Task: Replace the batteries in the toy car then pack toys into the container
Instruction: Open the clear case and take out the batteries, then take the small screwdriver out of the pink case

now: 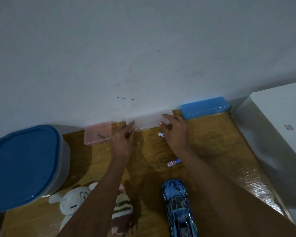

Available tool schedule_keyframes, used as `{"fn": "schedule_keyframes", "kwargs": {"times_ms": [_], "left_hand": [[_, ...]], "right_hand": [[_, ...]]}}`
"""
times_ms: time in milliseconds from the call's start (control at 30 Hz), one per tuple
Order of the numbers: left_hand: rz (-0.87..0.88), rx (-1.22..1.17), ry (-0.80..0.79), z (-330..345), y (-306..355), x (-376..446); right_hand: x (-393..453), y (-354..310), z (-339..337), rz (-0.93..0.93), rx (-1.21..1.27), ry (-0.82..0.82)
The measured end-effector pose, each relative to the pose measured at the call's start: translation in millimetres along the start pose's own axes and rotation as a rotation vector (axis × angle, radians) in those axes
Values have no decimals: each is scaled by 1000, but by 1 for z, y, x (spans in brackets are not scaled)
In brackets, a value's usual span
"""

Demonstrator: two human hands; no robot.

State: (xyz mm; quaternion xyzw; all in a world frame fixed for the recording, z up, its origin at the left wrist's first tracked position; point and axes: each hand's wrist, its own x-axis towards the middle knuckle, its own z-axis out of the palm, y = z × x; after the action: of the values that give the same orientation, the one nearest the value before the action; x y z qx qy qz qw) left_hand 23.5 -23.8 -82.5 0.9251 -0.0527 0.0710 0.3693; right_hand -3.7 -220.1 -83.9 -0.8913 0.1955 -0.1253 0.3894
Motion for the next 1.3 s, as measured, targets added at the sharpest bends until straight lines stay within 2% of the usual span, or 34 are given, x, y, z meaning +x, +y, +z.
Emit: {"fn": "schedule_keyframes", "kwargs": {"times_ms": [167, 267, 333, 400, 467, 533, 633, 700, 800, 933, 1167, 1300], "left_hand": [[-4, -25, -18, -3, 2, 1], [-36, -43, -127, -8, 4, 9], [-18, -14, -195, -19, 8, 13], [10, 19, -153, -38, 8, 12], [28, 33, -26, -59, 0, 8], [-24, 55, 62, -78, -16, -1], [-129, 80, 61, -100, -45, -14], [-174, -8, 25, -105, -64, -18], [-186, -289, -13, -105, -83, -17], [-225, -484, 5, -103, -88, -16], [-273, -473, 72, -96, -92, -9], [-277, -498, 53, -98, -92, -10]], "right_hand": [[2, -2, 2, -5, -38, -11], [7, -7, -1, 1, -99, -63], [10, -17, -4, 10, -244, -86], [11, -34, -5, -18, -333, -55], [8, -58, -1, -99, -262, -52], [0, -83, 12, -196, -125, -155], [-21, -113, 44, -267, -41, -341], [-35, -122, 69, -290, -59, -393], [-48, -127, 96, -290, -56, -439], [-53, -122, 111, -286, -70, -383], [-51, -119, 112, -318, -50, -328], [-45, -121, 108, -347, -6, -316]]}}
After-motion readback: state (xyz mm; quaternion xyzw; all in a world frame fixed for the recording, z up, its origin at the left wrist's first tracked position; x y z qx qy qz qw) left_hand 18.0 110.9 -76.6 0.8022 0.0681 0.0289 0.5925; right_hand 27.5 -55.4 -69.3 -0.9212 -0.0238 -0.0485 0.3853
